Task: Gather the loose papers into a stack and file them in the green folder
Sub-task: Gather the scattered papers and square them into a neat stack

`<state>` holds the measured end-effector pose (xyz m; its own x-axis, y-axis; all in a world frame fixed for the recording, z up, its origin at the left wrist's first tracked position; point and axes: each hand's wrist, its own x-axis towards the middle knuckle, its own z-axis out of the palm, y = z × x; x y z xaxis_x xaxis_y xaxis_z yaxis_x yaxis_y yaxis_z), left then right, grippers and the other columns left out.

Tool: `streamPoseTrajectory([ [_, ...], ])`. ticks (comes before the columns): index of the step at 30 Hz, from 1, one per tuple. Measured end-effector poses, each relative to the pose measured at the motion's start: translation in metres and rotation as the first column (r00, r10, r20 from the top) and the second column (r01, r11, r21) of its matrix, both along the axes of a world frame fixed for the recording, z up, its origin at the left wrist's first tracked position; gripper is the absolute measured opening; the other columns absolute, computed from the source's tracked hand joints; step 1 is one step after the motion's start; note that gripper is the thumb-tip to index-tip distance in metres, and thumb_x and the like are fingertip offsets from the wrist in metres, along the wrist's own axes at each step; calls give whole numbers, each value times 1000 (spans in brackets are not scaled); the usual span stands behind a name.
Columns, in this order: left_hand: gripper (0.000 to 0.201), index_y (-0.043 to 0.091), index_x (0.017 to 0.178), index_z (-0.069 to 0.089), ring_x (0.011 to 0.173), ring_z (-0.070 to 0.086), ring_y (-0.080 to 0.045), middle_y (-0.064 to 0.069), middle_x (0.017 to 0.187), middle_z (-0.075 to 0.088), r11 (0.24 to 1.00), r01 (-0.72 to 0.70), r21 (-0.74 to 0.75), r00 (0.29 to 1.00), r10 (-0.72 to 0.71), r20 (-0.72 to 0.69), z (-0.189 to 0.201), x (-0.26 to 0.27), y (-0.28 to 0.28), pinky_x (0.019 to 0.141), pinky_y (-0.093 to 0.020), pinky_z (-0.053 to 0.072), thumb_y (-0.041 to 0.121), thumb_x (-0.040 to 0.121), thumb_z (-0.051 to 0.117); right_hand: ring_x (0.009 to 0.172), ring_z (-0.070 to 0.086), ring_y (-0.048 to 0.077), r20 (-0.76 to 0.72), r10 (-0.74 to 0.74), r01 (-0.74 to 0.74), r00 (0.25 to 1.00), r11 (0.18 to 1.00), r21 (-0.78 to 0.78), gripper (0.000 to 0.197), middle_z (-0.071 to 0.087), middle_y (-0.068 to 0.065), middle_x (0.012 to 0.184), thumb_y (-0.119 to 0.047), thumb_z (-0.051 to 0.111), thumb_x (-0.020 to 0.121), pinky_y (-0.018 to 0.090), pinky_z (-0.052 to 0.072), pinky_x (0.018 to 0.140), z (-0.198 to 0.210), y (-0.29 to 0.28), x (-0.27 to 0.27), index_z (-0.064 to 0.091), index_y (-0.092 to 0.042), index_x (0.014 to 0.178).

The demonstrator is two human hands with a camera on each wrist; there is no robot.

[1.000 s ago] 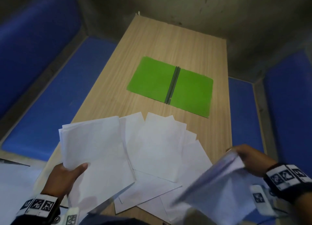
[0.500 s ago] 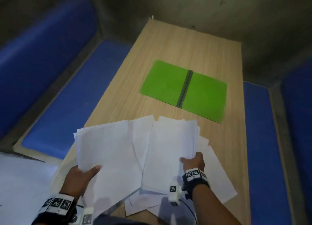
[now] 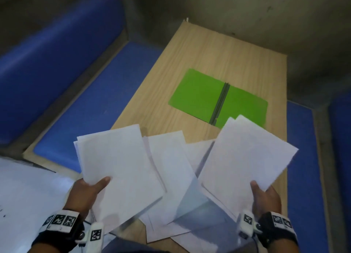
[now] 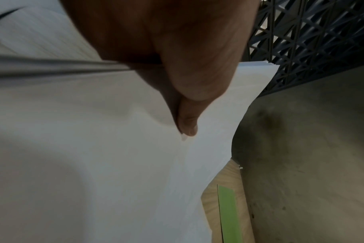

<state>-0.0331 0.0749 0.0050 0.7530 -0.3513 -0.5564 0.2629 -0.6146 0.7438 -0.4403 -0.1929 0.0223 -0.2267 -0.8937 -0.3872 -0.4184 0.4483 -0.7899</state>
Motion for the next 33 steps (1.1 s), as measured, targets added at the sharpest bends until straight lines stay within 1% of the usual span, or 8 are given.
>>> streamPoseTrajectory([
  [4,26,6,86,69,82,70,-35,-16,84,74,996,-10,84,1000,8,25,-12,17,12,81,-48,57,24,77,85,98,66,32,45,90,-90,995,996,-6,32,68,15,103,-20,68,85,34,53,86,-8,-6,16,62,1,108],
  [6,32,3,89,68,81,70,-36,-18,84,73,993,-1,118,999,-4,36,-17,19,14,81,-51,57,26,76,86,91,66,27,68,231,-232,971,973,5,23,68,12,96,-8,67,85,17,54,72,-9,-2,45,63,1,105],
  [11,32,2,90,65,79,67,-34,-19,86,71,992,4,128,998,-11,56,-23,12,13,77,-45,55,26,78,84,91,65,24,-110,652,-622,750,753,216,29,70,10,104,-15,71,79,25,44,72,-42,17,123,65,-7,106],
  [14,32,5,93,62,87,66,-37,-20,91,69,991,0,134,998,-9,67,-24,8,11,83,-45,52,25,79,83,81,59,24,-184,665,-614,724,743,268,43,63,9,98,-25,79,71,31,49,68,-55,30,150,53,-6,100],
  [18,34,6,98,60,92,65,-40,-20,94,68,992,-16,122,999,12,34,-24,3,8,88,-47,51,25,80,83,112,58,29,-178,609,-526,773,772,357,73,58,9,121,-28,85,65,28,47,82,-62,35,166,48,-6,124],
  [27,36,2,96,69,87,69,-36,-21,93,73,995,-52,83,999,51,7,-11,24,18,88,-52,55,26,76,85,77,60,18,-82,720,-699,689,690,188,23,66,1,84,-11,78,72,9,40,50,-9,-3,138,70,-14,93],
  [29,41,0,102,70,90,68,-37,-21,95,73,994,-91,68,996,90,17,-5,35,23,91,-53,54,26,76,86,68,60,9,-102,813,-778,573,579,244,18,67,-7,77,-17,81,70,15,42,53,12,-18,130,70,-20,84],
  [33,48,-8,109,67,91,66,-39,-26,102,71,985,-161,55,986,158,52,5,48,29,87,-51,52,24,77,84,60,54,8,-298,950,-843,94,236,484,26,58,-8,63,-23,78,69,23,39,50,20,-33,134,55,-24,57],
])
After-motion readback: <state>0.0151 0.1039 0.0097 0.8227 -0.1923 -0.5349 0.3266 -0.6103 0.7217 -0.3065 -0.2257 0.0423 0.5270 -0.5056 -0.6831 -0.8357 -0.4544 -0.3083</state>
